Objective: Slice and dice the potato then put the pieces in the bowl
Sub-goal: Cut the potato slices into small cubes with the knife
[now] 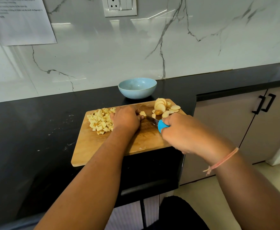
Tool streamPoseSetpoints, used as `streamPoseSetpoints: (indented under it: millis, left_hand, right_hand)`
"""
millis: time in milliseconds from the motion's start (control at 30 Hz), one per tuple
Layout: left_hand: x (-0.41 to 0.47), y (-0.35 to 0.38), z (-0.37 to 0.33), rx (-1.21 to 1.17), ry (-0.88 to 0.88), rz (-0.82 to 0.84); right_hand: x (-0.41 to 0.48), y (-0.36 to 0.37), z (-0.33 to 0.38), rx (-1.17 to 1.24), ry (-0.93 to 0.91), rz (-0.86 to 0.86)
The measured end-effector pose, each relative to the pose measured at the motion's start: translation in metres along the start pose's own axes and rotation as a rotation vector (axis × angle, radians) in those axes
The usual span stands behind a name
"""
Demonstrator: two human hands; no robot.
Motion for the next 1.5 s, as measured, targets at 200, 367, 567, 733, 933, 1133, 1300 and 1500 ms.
streamPoseSetpoints:
  millis: [200,367,567,733,933,1133,1300,1500]
  left_hand:
    - [0.001,0.001,0.002,-0.009,0.009,-0.010]
    - [0.003,0.005,0.004,-0.028,-0.009,-0.005]
    - [0.007,0.006,0.004,-0.002,-0.008,0.017]
    - [0.006,0.006,0.005,-0.018,-0.023,-0.007]
    - [0.004,0.006,0.004,0.004,-0.041,-0.021]
    - [0.002,0.003,0.004,-0.014,-0.038,-0.026]
    - [0.002,0.003,0.005,-0.042,-0.036,-0.033]
    - [0.003,0.005,0.008,-0.032,-0.042,-0.038]
  right_hand:
    - [0.014,0.000,0.009,0.036,0.001,-0.071]
    - [0.030,0.024,0.007,0.035,0.034,-0.054]
    - [0.040,0.044,0.010,0.047,0.083,-0.050]
    - [0.045,0.044,0.016,0.011,0.069,-0.019]
    - [0.024,0.032,0.016,-0.024,0.031,0.029]
    - [-0.005,0.015,0.011,-0.026,0.000,0.068]
    - [0.002,0.010,0.008,-0.011,0.021,-0.028]
    - [0.016,0.024,0.014,0.027,0.045,-0.034]
Point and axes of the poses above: each hand's wrist, its own x-axis towards the middle knuckle, its own y-axis out of the palm, z = x × y, the point moved 9 cm from there along x, towards the middle knuckle, and after that the axes turned 15 degrees about -z, right-handed, at the moved point
